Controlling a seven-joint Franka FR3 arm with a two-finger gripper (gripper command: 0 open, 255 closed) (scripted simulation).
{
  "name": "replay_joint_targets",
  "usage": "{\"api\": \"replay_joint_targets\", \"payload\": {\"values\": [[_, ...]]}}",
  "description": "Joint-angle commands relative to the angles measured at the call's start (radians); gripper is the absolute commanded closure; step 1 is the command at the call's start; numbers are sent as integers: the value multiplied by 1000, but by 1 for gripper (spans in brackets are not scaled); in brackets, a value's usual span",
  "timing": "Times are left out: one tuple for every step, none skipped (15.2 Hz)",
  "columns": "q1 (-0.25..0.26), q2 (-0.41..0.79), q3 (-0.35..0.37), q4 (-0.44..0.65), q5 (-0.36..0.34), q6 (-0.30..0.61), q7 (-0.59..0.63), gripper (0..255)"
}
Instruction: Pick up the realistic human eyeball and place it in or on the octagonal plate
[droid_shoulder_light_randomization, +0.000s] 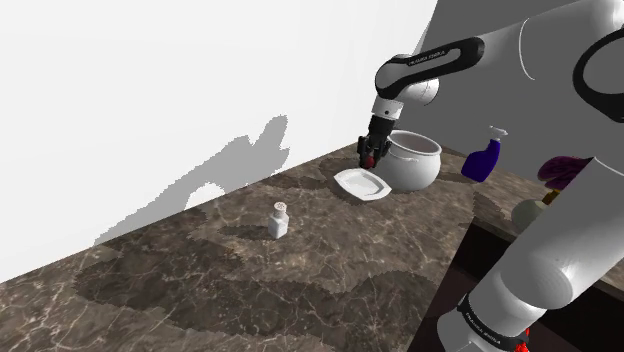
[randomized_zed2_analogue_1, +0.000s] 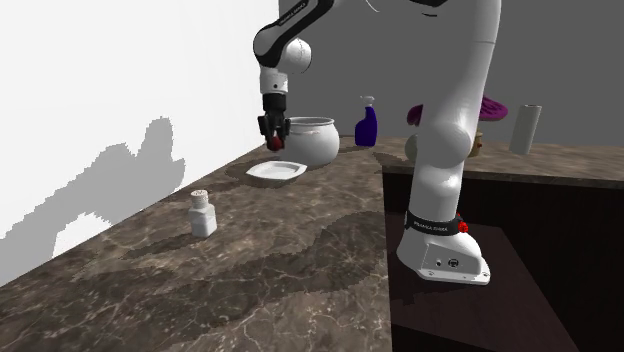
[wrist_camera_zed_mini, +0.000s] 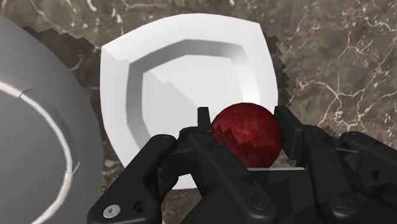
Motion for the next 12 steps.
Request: {"api": "replay_joint_targets", "payload": {"values": [[-14,32,-16,32,0,-5,-31,255],[-14,38,-15,25,2,7,-33,255],[-14,43,-15,17,4,20,-36,255],[-14,49,-15,10,6,33,-39,255],[-14,55,-15,2,8,45,-42,255],[-14,61,-15,-4,10,58,-45,255],[-14,67,-15,-11,13,71,-48,255],[-14,74,-15,-18,15,83,-52,255],[-14,80,-15,-24,18,96,-55,255],[-14,87,-14,-30,20,108,-58,255],[-14,94,-14,-36,23,121,-62,255],[-14,101,-14,-41,26,133,-65,255]]}}
